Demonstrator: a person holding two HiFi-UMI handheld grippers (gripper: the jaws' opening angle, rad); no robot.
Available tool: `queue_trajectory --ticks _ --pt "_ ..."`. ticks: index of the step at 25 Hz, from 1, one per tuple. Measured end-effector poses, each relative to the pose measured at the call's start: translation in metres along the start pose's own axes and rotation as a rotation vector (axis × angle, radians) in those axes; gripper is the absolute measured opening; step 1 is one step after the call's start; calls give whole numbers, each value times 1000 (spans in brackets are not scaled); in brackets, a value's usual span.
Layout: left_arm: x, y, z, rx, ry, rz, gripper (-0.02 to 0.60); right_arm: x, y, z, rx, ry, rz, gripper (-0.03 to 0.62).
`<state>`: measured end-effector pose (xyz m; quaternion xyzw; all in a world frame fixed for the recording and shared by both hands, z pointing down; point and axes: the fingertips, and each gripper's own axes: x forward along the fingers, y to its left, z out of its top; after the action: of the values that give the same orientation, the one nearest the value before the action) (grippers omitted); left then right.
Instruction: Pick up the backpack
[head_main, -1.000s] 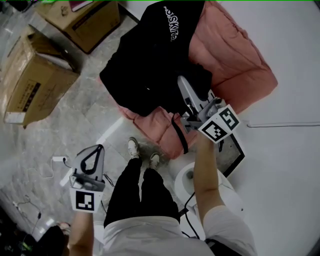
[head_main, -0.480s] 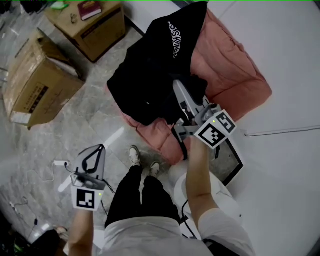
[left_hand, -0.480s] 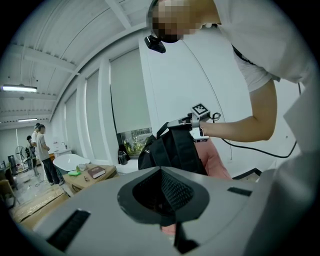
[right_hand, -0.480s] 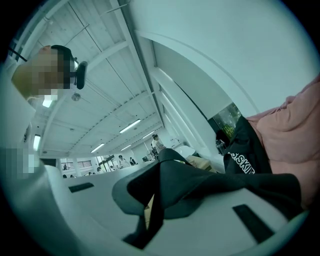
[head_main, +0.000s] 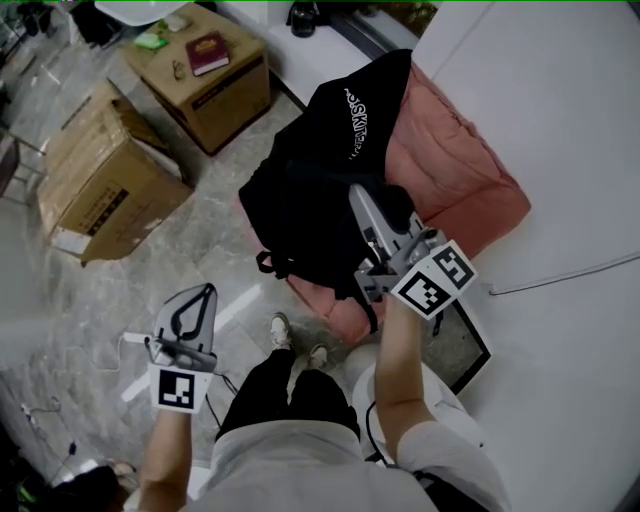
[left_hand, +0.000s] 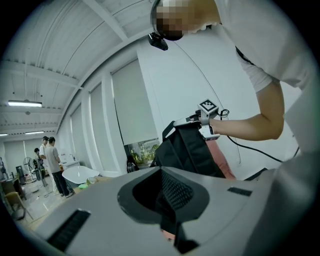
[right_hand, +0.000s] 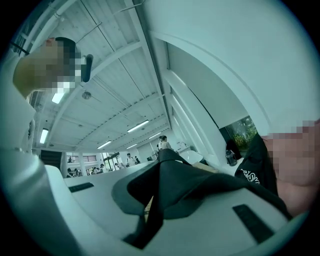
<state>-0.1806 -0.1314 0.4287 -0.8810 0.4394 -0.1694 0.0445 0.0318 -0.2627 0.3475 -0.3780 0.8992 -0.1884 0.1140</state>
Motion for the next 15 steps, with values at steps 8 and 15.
queue_trajectory --ticks 8,15 --pt "-22 -2 47 40 -73 9 15 -22 51 54 -34 -18 16 31" --pt "-36 -2 79 136 -137 5 15 -54 81 103 -146 -95 -16 31"
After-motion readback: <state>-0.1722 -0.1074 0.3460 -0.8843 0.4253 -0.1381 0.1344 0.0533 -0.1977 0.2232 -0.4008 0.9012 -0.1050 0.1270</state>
